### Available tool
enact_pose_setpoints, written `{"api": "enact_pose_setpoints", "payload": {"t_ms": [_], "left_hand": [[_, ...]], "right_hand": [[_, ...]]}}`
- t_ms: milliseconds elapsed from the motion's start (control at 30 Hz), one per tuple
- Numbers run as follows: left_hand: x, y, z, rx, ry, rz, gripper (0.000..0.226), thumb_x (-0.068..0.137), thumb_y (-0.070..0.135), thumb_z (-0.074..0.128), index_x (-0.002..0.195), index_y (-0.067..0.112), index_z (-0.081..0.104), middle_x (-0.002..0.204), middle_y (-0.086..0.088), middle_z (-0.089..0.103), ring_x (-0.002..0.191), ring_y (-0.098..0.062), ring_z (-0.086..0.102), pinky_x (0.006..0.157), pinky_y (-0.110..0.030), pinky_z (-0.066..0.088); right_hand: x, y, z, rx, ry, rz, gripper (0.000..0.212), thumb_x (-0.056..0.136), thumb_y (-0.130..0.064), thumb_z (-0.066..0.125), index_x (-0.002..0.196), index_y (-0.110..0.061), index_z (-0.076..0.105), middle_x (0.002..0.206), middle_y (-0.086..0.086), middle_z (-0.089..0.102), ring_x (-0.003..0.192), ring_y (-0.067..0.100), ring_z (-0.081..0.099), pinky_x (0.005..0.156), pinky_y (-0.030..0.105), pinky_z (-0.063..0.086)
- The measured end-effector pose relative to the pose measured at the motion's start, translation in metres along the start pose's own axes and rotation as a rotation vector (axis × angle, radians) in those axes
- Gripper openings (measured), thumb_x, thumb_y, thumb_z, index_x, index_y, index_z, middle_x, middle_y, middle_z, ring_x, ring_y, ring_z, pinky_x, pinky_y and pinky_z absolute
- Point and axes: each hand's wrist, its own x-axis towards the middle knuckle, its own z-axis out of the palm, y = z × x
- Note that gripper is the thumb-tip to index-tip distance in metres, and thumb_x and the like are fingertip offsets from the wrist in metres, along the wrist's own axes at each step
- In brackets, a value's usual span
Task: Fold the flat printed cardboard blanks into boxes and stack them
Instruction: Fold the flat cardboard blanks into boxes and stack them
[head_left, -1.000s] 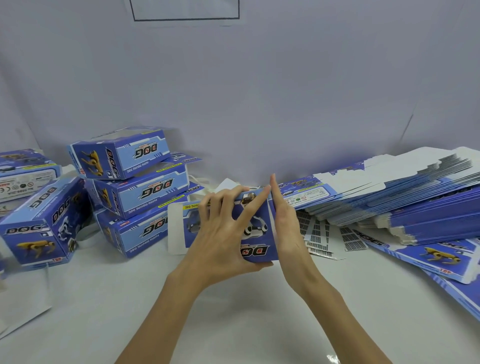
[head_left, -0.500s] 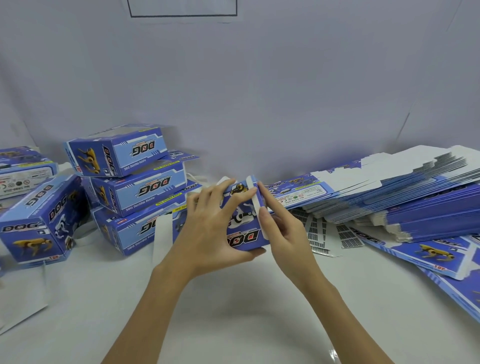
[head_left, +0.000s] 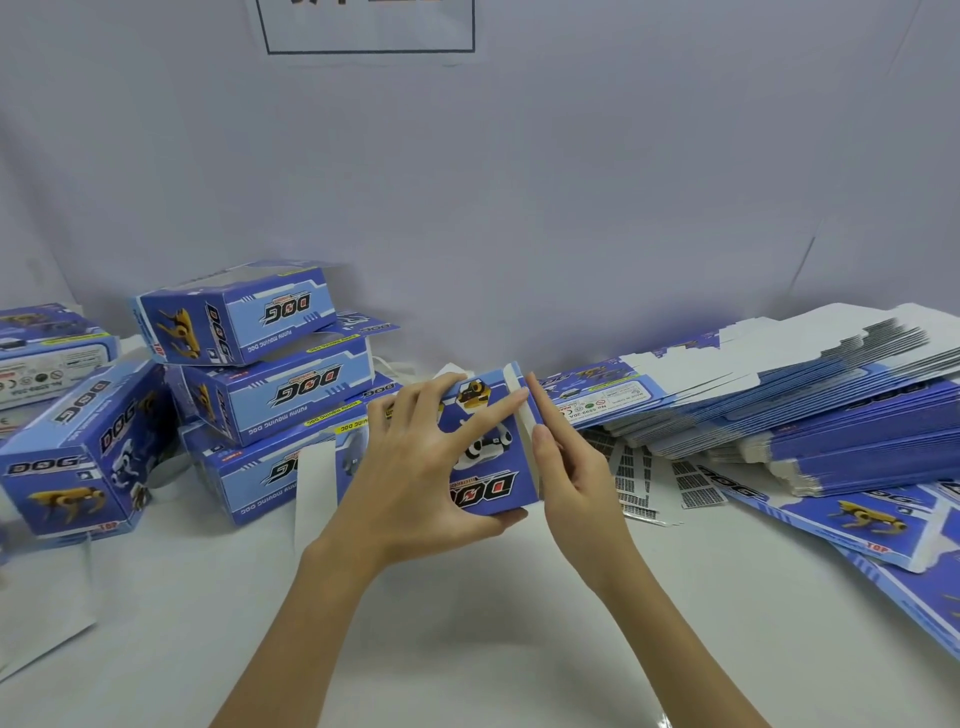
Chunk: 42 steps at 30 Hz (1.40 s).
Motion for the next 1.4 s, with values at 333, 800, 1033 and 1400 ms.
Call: {"api": "enact_pose_setpoints", "payload": {"t_ms": [333, 800, 1033, 1400], "left_hand": [[0.000, 0.002, 0.005, -0.002, 0.010, -0.005, 0.088, 0.073, 0.089, 0.058, 0.150, 0.052, 0.036, 0.156, 0.000, 0.038, 0.144, -0.022, 0.036, 0.113, -0.049, 0.030], [-0.001, 0.004, 0.009, -0.039, -0.013, -0.037, 0.088, 0.073, 0.088, 0.061, 0.149, 0.052, 0.037, 0.155, 0.003, 0.040, 0.144, -0.020, 0.037, 0.115, -0.050, 0.030], [0.002, 0.005, 0.003, -0.101, 0.011, -0.124, 0.087, 0.071, 0.088, 0.061, 0.147, 0.053, 0.037, 0.155, 0.009, 0.039, 0.145, -0.016, 0.037, 0.115, -0.047, 0.031], [0.000, 0.006, 0.007, -0.062, -0.016, -0.107, 0.094, 0.073, 0.083, 0.061, 0.155, 0.057, 0.025, 0.157, 0.003, 0.036, 0.146, -0.020, 0.035, 0.115, -0.050, 0.031]], "right_hand": [[0.000, 0.003, 0.003, -0.015, -0.006, 0.003, 0.048, 0.114, -0.017, 0.041, 0.155, -0.041, 0.046, 0.135, -0.012, 0.070, 0.123, 0.019, 0.070, 0.091, 0.043, 0.064], [0.000, 0.012, -0.002, -0.064, -0.109, 0.013, 0.048, 0.109, -0.045, 0.040, 0.155, -0.059, 0.037, 0.157, -0.016, 0.048, 0.140, 0.007, 0.055, 0.101, 0.041, 0.060], [-0.005, 0.012, 0.006, -0.043, -0.044, -0.098, 0.048, 0.108, -0.042, 0.044, 0.155, -0.049, 0.045, 0.158, -0.020, 0.049, 0.147, 0.012, 0.048, 0.107, 0.039, 0.056], [-0.008, 0.025, 0.006, -0.254, -0.037, -0.144, 0.071, 0.100, -0.040, 0.066, 0.163, -0.037, 0.033, 0.162, -0.009, 0.041, 0.148, 0.017, 0.046, 0.101, 0.036, 0.060]]}}
